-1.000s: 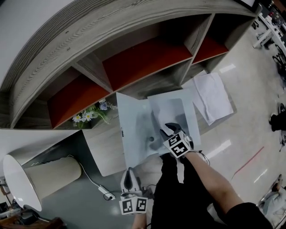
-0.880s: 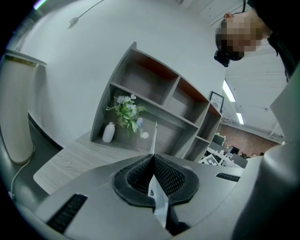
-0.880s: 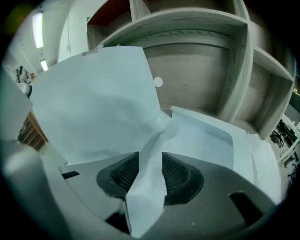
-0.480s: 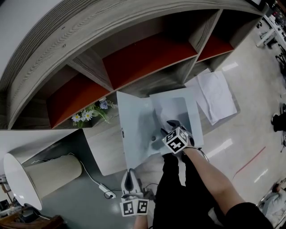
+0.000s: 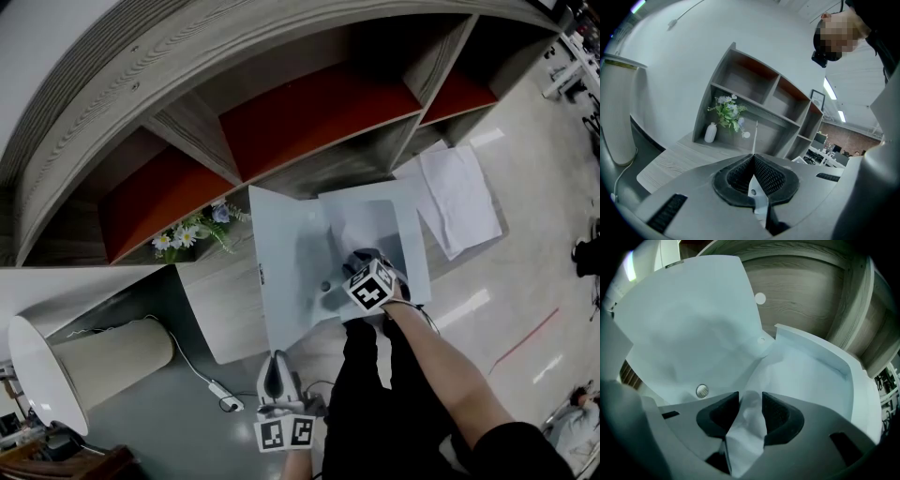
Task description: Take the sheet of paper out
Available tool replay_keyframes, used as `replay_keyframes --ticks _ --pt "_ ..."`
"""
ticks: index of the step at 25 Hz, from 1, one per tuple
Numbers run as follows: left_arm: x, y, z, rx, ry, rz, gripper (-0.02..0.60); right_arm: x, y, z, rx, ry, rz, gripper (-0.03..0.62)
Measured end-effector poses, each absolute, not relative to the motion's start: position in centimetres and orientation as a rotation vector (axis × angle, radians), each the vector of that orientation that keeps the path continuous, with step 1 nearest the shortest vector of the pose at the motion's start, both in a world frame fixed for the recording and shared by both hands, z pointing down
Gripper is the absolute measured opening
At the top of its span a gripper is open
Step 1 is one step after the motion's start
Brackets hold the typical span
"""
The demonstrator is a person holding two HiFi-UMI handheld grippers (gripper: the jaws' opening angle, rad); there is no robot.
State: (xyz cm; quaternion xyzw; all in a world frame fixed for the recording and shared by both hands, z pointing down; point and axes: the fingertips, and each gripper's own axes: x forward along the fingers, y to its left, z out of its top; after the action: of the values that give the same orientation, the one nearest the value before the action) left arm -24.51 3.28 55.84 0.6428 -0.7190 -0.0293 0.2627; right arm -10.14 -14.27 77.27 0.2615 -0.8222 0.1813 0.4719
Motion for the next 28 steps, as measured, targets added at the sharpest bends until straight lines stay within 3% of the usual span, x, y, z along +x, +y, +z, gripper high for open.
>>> replay_keyframes --ticks 6,9,28 --pt "-24.40 3.28 55.77 1.738 -1.943 -0.081 0.014 -9.94 -14.39 77.39 0.642 -2.012 0.481 0.104" --pt "-24.37 3.26 55.78 1.742 -1.943 -0.079 0.014 -9.86 -14.41 77.42 0.654 -2.011 0.490 0.049" --pt "-24.66 3.21 55.92 1.739 -1.951 -0.076 0.014 -10.26 -14.22 76.89 0.641 -2.030 0.510 0.012"
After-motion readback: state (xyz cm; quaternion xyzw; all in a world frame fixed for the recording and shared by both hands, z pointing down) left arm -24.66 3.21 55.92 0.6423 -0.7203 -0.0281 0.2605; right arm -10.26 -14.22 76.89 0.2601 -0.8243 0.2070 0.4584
